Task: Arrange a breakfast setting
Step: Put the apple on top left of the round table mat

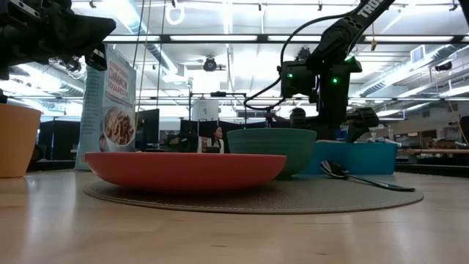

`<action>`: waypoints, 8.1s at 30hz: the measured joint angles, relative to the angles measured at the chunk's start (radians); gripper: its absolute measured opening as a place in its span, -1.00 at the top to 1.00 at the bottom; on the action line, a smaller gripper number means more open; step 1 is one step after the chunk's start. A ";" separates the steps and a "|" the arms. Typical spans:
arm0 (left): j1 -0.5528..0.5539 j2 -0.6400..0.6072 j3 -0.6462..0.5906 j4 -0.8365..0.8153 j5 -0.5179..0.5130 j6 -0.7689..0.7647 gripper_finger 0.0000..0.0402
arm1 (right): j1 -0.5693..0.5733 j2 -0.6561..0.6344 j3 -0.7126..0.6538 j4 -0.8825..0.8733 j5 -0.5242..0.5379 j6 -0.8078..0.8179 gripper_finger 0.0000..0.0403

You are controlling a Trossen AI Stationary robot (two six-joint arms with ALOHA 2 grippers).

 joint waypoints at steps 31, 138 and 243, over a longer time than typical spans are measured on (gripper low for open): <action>0.000 0.000 0.000 0.000 0.000 0.000 0.95 | 0.021 -0.002 0.000 0.032 0.064 -0.001 -0.96; 0.000 0.000 0.000 0.000 0.000 0.000 0.95 | -0.038 0.154 0.136 0.097 -0.102 -0.224 -0.95; 0.000 0.992 0.177 0.825 0.037 -0.026 0.29 | 0.430 0.233 0.177 1.485 -0.658 -1.672 -0.70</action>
